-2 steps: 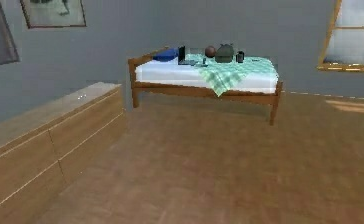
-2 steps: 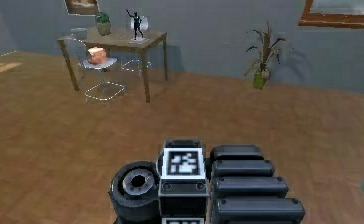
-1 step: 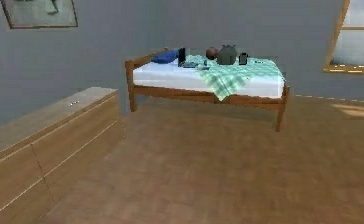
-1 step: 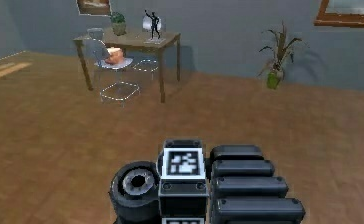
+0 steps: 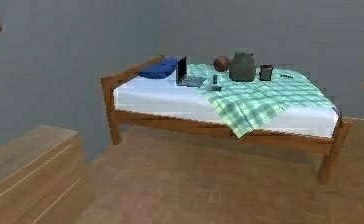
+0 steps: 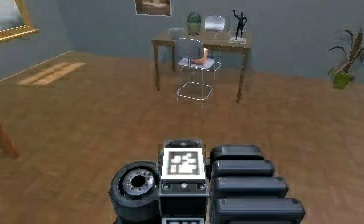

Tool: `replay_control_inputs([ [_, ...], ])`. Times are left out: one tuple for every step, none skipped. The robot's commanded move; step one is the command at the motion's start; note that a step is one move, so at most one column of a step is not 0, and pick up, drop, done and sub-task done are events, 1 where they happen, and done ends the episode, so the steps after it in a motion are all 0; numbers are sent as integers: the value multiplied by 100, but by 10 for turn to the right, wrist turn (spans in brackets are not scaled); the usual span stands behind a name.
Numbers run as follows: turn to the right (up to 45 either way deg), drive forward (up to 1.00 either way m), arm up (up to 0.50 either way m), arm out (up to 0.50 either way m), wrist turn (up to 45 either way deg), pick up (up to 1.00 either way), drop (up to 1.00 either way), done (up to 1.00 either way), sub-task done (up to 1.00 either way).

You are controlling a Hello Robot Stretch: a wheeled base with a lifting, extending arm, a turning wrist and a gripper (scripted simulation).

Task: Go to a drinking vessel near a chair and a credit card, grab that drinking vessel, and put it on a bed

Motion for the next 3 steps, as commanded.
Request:
replay_control_inputs([
  [30, 0, 0, 0, 0, 0, 0, 0, 0],
  [0, 100, 0, 0, 0, 0, 0, 0, 0],
  [60, 0, 0, 0, 0, 0, 0, 0, 0],
])
